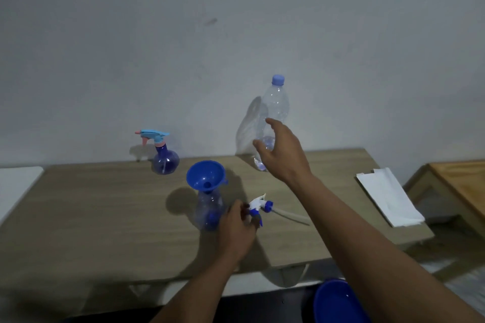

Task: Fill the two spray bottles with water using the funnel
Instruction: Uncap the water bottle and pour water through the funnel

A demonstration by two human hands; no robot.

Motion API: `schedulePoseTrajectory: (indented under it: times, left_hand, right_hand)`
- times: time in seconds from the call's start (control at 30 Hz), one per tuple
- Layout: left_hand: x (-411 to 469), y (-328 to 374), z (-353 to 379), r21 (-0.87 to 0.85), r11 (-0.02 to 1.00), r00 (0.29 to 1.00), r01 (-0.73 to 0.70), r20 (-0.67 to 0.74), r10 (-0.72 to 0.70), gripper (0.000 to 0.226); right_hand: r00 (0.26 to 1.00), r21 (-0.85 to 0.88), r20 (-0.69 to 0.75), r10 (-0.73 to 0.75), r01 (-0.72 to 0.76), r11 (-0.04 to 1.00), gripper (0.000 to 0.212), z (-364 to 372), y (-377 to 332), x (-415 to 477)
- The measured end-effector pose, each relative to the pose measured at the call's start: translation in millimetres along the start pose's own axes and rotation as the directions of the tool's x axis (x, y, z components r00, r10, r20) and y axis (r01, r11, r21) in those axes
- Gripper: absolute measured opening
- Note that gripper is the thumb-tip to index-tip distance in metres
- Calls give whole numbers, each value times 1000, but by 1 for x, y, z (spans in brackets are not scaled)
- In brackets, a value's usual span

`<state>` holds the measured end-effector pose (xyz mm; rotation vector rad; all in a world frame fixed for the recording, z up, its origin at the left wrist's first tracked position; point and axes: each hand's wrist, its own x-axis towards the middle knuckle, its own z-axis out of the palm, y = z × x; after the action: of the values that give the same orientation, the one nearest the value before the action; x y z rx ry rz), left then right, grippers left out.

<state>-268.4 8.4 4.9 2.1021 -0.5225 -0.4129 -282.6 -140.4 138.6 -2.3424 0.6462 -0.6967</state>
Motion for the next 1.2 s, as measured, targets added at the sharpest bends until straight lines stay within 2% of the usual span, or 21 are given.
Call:
schedulePoseTrajectory:
  times: [0.1, 0.2, 0.3, 0.37, 0.4, 0.47, 0.6, 0.77, 0.87, 0.97, 1.2]
  left_hand:
    - [38, 37, 21, 7, 999, 998, -54, -25, 54, 25]
    - [81, 68, 39, 12, 999, 993, -51, -110, 52, 41]
    - [126, 94, 55, -107, 994, 989, -34, -148, 18, 69]
    - [155, 107, 63, -171, 985, 989, 0, -147, -26, 89]
    - [169, 112, 65, -220, 975, 989, 22, -137, -53, 92]
    - [191, 117, 67, -310, 950, 990, 17, -126, -58, 86]
    - [207, 107, 64, -147, 987, 989, -69, -140, 48, 99]
    - [204, 101, 63, -196, 978, 987, -67, -156, 36, 97]
    - [191, 104, 62, -198, 980, 988, -22, -155, -9, 82]
    - [172, 107, 62, -165, 983, 987, -75, -153, 50, 96]
    - [114, 117, 60, -170, 983, 996, -74, -60, 64, 97]
  right_hand:
    - [999, -57, -31, -10, 8, 998, 69, -17, 17, 37]
    - [998, -21, -51, -37, 36, 999, 78, -27, 34, 79]
    - [998, 5, -28, -48, 48, 999, 89, -29, 49, 116]
    - [994, 10, -8, -109, 109, 994, 90, -26, 58, 134]
    - [990, 14, 7, -139, 139, 990, 90, -23, 63, 140]
    - [985, 29, 22, -171, 170, 985, 87, -17, 71, 149]
    - [981, 44, -13, -191, 192, 980, 82, -8, 83, 155]
    - [974, 54, -2, -228, 228, 972, 80, -14, 86, 151]
    - [974, 77, 23, -227, 224, 971, 80, -29, 89, 139]
    - [975, 84, 24, -223, 220, 972, 81, -46, 88, 123]
    - [980, 105, 68, -186, 179, 978, 83, -78, 75, 75]
